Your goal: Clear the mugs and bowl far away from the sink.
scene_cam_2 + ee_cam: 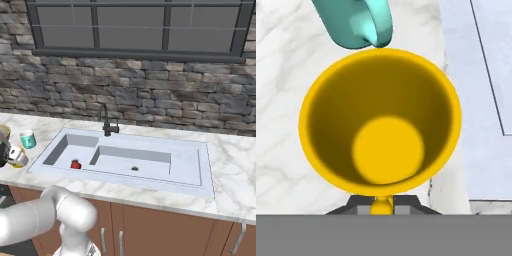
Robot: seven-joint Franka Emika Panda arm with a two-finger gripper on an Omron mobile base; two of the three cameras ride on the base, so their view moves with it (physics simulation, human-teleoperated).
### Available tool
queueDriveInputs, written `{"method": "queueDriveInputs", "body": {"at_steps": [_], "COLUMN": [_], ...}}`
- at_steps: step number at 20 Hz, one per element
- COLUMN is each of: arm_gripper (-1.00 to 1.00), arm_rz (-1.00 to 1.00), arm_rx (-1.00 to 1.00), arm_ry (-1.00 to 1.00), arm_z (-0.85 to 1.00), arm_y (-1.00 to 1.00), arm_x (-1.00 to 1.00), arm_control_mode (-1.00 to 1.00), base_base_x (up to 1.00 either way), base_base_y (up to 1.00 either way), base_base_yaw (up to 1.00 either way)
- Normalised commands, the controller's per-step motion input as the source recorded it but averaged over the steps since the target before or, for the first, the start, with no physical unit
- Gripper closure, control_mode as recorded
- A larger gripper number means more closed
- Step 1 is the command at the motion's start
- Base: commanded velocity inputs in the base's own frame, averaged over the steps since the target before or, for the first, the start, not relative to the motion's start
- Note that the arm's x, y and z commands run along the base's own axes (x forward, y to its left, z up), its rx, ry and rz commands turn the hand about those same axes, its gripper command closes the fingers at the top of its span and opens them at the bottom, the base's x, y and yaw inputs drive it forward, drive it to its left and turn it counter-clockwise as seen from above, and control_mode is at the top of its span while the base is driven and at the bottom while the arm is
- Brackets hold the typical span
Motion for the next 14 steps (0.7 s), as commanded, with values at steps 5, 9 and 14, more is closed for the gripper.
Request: {"method": "queueDriveInputs", "body": {"at_steps": [5,9,14], "arm_gripper": [1.0,1.0,1.0], "arm_rz": [0.02,0.09,0.09], "arm_rx": [0.02,-0.01,-0.18], "arm_ry": [-0.01,0.0,0.0], "arm_z": [0.2,1.0,0.93], "arm_y": [-0.19,-0.33,-0.79], "arm_x": [-0.16,-0.53,-0.43], "arm_control_mode": [-1.0,-1.0,-1.0], "base_base_x": [0.0,0.0,0.0], "base_base_y": [0.0,0.0,0.0], "base_base_yaw": [0.0,0.0,0.0]}}
